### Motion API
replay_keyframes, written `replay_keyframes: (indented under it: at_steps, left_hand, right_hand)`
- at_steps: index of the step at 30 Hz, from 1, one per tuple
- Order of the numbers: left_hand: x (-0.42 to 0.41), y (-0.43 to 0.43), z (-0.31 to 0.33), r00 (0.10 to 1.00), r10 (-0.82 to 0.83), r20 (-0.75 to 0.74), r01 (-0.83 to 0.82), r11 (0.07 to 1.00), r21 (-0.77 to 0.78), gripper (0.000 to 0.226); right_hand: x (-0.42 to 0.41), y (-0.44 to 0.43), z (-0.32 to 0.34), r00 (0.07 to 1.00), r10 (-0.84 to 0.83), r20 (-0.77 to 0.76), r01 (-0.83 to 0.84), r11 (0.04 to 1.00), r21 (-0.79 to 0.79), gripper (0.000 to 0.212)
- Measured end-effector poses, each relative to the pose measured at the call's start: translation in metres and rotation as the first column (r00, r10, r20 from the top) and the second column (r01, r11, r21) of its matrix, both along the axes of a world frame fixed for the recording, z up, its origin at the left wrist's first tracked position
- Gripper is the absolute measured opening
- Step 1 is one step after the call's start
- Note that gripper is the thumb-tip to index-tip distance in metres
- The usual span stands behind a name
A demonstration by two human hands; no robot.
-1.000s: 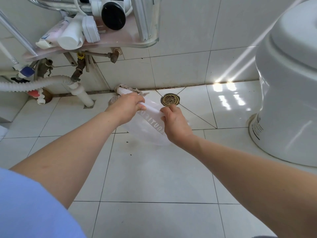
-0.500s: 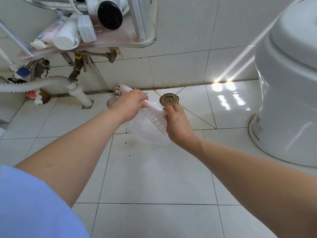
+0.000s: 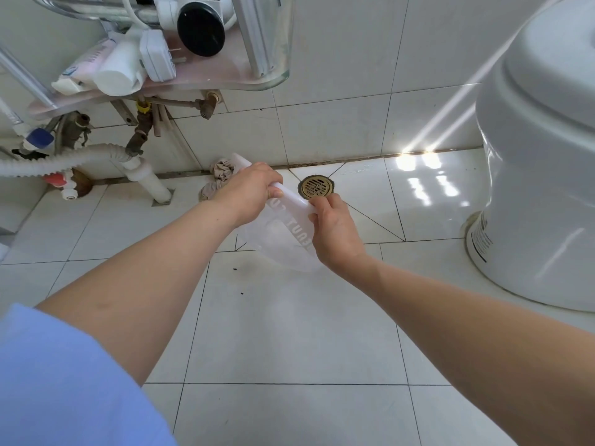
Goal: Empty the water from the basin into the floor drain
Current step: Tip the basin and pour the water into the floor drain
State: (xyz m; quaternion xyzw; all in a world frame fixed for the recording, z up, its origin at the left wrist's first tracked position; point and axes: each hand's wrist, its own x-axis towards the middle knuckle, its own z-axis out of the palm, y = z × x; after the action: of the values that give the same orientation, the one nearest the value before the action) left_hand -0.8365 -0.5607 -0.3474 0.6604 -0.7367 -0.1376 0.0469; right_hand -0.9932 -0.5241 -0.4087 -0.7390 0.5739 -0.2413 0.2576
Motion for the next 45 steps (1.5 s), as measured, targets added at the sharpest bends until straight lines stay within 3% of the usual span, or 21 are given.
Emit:
replay_keyframes:
  at_steps: [13,26,45]
  left_hand:
    - [-0.003,-0.004,-0.002,0.991,-0.096,0.097,0.101,0.994,-0.044,0.026]
    - [-0.006,-0.007,-0.003,0.984,-0.147,0.100,0.154,0.986,-0.067,0.028]
    - [-0.019,-0.018,-0.012,0.960,-0.231,0.159,0.244,0.968,-0.067,0.026]
  right_hand:
    - [-0.006,0.000,-0.002,1.000,-0.011,0.015,0.011,1.000,-0.007,0.034]
    - [-0.007,0.001,-0.002,0.998,-0.037,0.044,0.036,0.999,0.020,0.031]
    - [-0.011,0.001,-0.009,0.988,-0.122,0.097,0.101,0.975,0.198,0.024]
